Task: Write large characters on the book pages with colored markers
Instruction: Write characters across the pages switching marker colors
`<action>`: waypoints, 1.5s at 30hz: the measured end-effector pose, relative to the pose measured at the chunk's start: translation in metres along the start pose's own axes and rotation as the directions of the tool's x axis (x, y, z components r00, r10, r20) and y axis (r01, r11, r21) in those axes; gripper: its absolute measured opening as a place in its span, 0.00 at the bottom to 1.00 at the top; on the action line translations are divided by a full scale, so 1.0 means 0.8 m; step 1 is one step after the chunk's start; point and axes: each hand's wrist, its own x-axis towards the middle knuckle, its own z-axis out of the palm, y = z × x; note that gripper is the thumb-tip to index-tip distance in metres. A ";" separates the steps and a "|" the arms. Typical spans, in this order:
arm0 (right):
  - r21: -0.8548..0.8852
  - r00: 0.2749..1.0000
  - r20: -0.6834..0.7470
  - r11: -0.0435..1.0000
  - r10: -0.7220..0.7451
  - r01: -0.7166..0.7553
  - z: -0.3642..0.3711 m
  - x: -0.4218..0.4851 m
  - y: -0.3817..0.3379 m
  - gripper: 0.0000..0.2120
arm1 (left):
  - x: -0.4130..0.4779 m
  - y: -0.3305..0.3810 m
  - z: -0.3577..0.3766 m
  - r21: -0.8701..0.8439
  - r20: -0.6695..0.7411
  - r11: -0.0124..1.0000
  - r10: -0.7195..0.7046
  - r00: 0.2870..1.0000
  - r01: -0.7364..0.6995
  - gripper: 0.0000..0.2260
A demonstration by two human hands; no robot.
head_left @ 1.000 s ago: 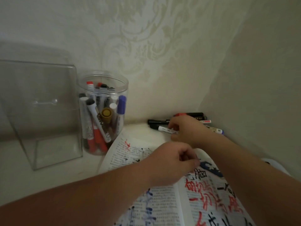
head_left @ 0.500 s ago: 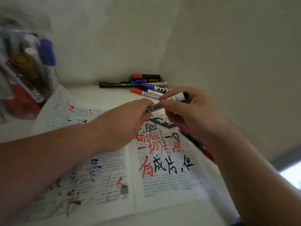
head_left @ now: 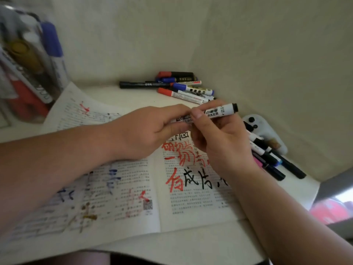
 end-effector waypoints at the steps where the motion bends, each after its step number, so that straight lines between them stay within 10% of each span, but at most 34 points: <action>1: 0.024 1.000 0.007 1.000 -0.010 0.010 -0.002 -0.001 0.000 0.11 | 0.001 0.000 -0.002 0.016 0.018 1.000 -0.008 1.000 0.007 0.18; 8: 0.206 0.945 -0.317 0.978 0.083 -0.016 -0.030 -0.001 -0.026 0.14 | -0.006 -0.010 0.000 -0.070 0.137 0.987 -0.131 0.982 0.142 0.15; 12: 0.182 0.975 -0.062 0.963 0.212 -0.198 -0.038 -0.035 -0.037 0.03 | -0.004 -0.016 0.000 0.022 0.089 0.985 -0.174 0.981 0.173 0.11; 15: 0.176 0.927 0.239 0.926 0.288 -0.333 -0.028 -0.073 -0.031 0.14 | -0.002 -0.016 0.003 0.044 0.057 0.986 -0.164 0.985 0.161 0.13; 25: -0.220 0.971 0.134 0.961 0.199 -0.167 -0.019 -0.099 -0.019 0.06 | 0.000 -0.019 0.005 0.199 0.034 0.978 -0.068 0.997 0.060 0.15; 45: -0.303 0.983 0.144 0.951 0.113 -0.065 -0.006 -0.095 -0.019 0.10 | 0.001 -0.025 0.005 0.235 0.052 0.972 0.020 0.998 -0.032 0.10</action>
